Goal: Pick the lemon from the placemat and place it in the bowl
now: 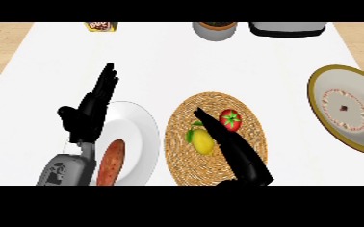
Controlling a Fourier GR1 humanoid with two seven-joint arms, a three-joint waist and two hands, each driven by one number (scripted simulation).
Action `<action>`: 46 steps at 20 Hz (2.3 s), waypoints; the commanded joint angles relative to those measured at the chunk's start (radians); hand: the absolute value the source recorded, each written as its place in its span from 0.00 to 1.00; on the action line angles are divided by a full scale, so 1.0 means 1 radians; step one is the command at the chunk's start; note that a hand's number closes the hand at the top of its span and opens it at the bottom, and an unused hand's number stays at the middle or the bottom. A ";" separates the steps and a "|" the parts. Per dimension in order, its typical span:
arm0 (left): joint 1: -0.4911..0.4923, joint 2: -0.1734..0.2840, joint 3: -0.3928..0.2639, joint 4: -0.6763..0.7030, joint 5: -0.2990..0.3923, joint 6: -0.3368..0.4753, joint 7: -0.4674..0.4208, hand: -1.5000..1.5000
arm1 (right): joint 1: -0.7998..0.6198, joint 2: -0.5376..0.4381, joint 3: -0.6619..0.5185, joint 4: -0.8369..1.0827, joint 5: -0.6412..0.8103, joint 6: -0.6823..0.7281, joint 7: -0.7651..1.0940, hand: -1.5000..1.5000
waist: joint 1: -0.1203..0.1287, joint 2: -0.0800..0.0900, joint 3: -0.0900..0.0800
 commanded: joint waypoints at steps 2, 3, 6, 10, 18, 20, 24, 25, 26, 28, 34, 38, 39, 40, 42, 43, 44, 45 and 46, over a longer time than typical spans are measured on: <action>-0.011 -0.023 0.018 -0.031 -0.020 -0.019 0.049 0.50 | 0.047 0.007 -0.027 0.044 -0.002 -0.013 -0.087 0.00 | 0.000 0.000 0.000; -0.014 -0.010 0.035 -0.002 -0.026 -0.039 0.026 0.50 | -0.029 0.068 -0.032 0.096 0.014 -0.013 -0.024 0.00 | 0.002 0.000 0.000; 0.006 -0.028 0.026 -0.066 -0.049 -0.026 0.066 0.50 | -0.010 0.033 -0.078 0.146 -0.009 0.013 -0.123 0.00 | 0.002 0.000 0.000; 0.105 -0.026 0.014 -0.120 -0.042 -0.048 0.031 0.50 | -0.078 0.070 -0.019 0.291 0.025 -0.108 -0.154 0.00 | 0.007 0.000 0.000; 0.044 -0.064 0.032 0.005 -0.064 -0.055 -0.042 0.50 | -0.061 0.007 -0.079 0.336 0.172 -0.089 -0.186 0.00 | 0.001 0.000 0.000; 0.028 -0.031 0.079 -0.024 -0.036 -0.083 -0.013 0.50 | -0.100 0.017 -0.092 0.406 0.177 -0.067 -0.207 0.00 | 0.003 0.001 0.000; 0.008 -0.067 0.050 0.020 -0.088 -0.058 -0.014 0.50 | -0.203 0.070 -0.056 0.513 0.135 -0.112 -0.180 0.00 | 0.004 0.001 0.000; 0.047 -0.072 0.045 -0.027 -0.075 -0.065 -0.004 0.50 | -0.181 0.069 -0.078 0.521 0.185 -0.083 -0.253 1.00 | 0.004 0.000 0.000; 0.031 -0.031 0.089 -0.004 -0.037 -0.098 -0.021 0.50 | -0.168 0.031 -0.018 0.509 0.213 -0.065 -0.282 1.00 | 0.005 0.001 0.000; 0.001 -0.044 0.074 0.000 -0.048 -0.092 0.007 0.50 | -0.213 0.036 -0.011 0.615 0.259 -0.102 -0.345 1.00 | 0.008 0.003 0.000; 0.065 -0.057 0.066 -0.079 -0.052 -0.095 0.015 0.50 | -0.167 0.070 0.058 0.561 0.241 -0.129 -0.342 1.00 | 0.007 0.000 0.000; 0.068 -0.049 0.065 -0.084 -0.079 -0.091 0.014 0.50 | -0.078 0.056 0.036 0.415 0.230 -0.063 -0.336 1.00 | 0.001 -0.001 0.000; -0.002 -0.035 0.087 -0.052 -0.069 -0.101 0.065 0.50 | -0.085 0.070 0.099 0.438 0.243 -0.131 -0.349 1.00 | 0.001 0.000 0.000; 0.008 -0.083 0.061 -0.068 -0.087 -0.054 0.072 0.50 | -0.018 0.000 0.027 0.298 0.202 -0.067 -0.361 1.00 | -0.005 -0.002 0.000; 0.093 -0.044 0.090 -0.056 -0.054 -0.104 -0.015 0.50 | 0.082 -0.098 -0.070 0.212 0.110 -0.083 -0.417 1.00 | -0.017 -0.004 0.000; 0.043 -0.058 0.071 -0.072 -0.090 -0.066 0.041 0.50 | 0.145 -0.117 -0.079 0.150 0.083 -0.087 -0.427 1.00 | -0.029 -0.006 0.000; 0.085 -0.056 0.079 -0.095 -0.070 -0.076 0.015 0.50 | 0.166 -0.151 -0.156 0.111 0.014 -0.075 -0.449 1.00 | -0.035 -0.009 0.000; 0.044 -0.074 0.080 -0.061 -0.100 -0.031 0.040 0.50 | 0.231 -0.174 -0.175 0.074 -0.017 -0.080 -0.472 1.00 | -0.062 -0.009 0.001; 0.064 -0.056 0.087 -0.073 -0.090 -0.053 0.024 0.50 | 0.267 -0.194 -0.191 -0.020 -0.055 -0.065 -0.490 1.00 | -0.054 -0.011 0.000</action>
